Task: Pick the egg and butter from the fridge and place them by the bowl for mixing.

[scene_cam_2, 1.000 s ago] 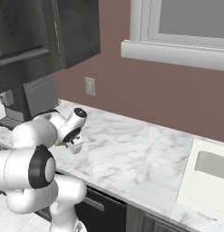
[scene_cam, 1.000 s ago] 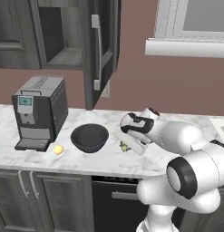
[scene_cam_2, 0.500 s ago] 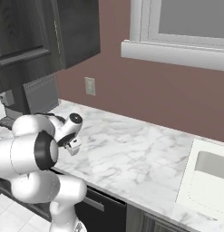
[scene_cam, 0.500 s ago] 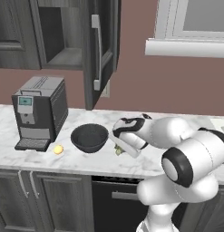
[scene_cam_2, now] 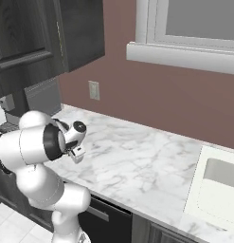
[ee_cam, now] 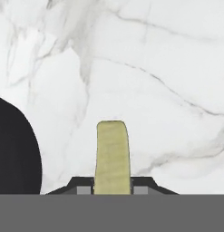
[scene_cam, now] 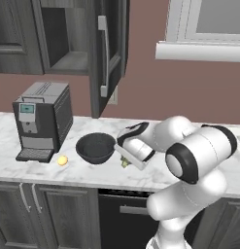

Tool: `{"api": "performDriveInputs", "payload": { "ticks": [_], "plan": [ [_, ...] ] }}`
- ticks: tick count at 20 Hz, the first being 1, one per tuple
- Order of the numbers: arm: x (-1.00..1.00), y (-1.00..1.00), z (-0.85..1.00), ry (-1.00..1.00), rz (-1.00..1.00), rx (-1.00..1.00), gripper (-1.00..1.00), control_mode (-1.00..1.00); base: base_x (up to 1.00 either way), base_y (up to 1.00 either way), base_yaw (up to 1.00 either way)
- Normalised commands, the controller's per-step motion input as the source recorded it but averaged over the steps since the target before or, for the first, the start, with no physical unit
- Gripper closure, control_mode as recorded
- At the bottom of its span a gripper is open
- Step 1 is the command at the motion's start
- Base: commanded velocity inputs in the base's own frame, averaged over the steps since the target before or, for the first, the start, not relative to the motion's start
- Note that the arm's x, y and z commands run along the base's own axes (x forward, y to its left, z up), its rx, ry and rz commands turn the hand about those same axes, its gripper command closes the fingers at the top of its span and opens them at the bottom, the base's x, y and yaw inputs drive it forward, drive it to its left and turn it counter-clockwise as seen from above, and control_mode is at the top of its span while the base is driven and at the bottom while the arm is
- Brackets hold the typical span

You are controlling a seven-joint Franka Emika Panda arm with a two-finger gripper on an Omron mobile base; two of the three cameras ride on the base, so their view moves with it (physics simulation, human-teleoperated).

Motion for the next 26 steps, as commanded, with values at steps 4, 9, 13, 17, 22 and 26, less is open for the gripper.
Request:
{"api": "performDriveInputs", "payload": {
  "ticks": [4, 9, 13, 17, 22, 26],
  "plan": [
    [0.20, 0.18, -0.12, 0.00, 0.00, 0.00, 1.00, -1.00, 0.00, 0.00, 0.00],
    [0.20, 0.15, -0.15, 0.00, 0.00, 0.00, 1.00, -1.00, 0.00, 0.00, 0.00],
    [0.01, 0.09, -0.24, 0.00, 0.00, 0.00, 1.00, -1.00, 0.00, 0.00, 0.00],
    [-0.03, 0.01, -0.25, 0.00, 0.00, 0.00, 1.00, -1.00, 0.00, 0.00, 0.00],
    [-0.10, 0.00, -0.27, 0.00, 0.00, 0.00, 1.00, -1.00, 0.00, 0.00, 0.00],
    [-0.18, 0.00, -0.27, -0.02, 0.05, 0.00, 1.00, -1.00, 0.00, 0.00, 0.00]
  ]
}}
